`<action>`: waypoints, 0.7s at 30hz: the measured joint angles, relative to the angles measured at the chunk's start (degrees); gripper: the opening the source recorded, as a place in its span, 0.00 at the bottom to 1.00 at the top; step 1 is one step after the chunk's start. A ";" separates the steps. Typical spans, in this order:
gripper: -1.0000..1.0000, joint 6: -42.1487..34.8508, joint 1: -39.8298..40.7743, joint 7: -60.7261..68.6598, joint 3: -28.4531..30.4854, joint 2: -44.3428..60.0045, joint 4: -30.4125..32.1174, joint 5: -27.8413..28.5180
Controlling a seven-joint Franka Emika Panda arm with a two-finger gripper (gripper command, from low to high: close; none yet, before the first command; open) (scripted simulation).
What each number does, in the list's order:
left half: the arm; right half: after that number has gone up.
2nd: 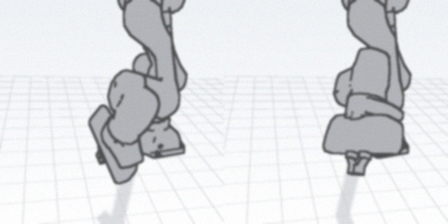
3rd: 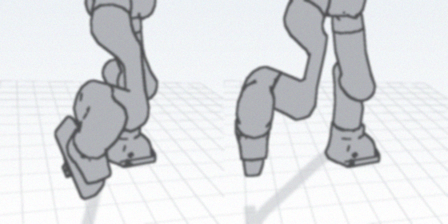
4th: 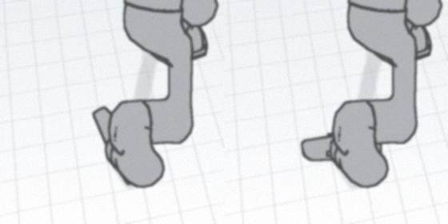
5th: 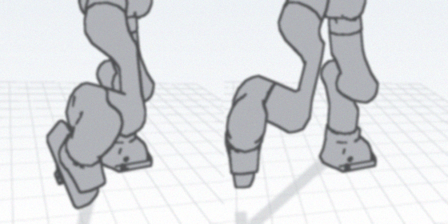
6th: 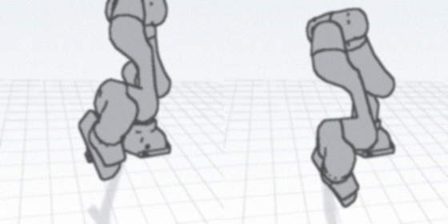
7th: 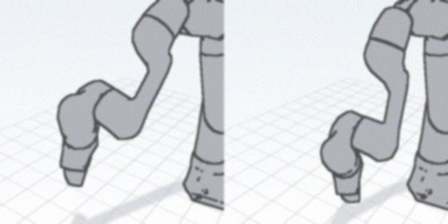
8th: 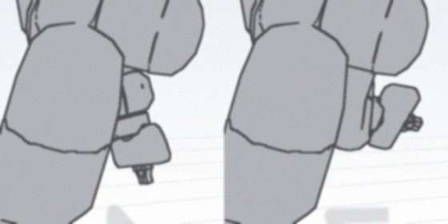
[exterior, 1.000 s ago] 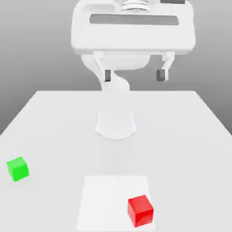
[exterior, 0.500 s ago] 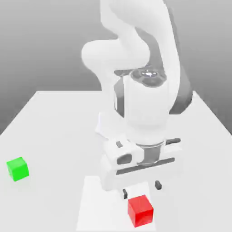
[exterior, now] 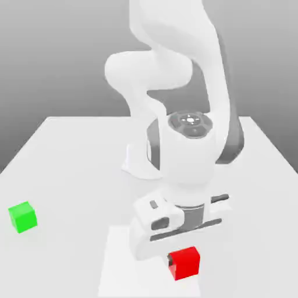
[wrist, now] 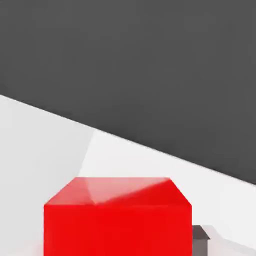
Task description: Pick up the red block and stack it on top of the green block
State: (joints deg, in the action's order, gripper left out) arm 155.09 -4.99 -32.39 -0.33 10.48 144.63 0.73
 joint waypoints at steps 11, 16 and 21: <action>0.00 -2.98 22.89 20.67 15.08 -7.34 4.19 0.53; 0.00 -3.96 35.11 31.12 19.46 -10.01 6.05 -0.51; 0.00 2.29 37.37 37.02 16.44 -3.36 5.93 -6.23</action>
State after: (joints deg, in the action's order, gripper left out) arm 157.38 32.38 4.63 16.10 7.12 150.57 -5.50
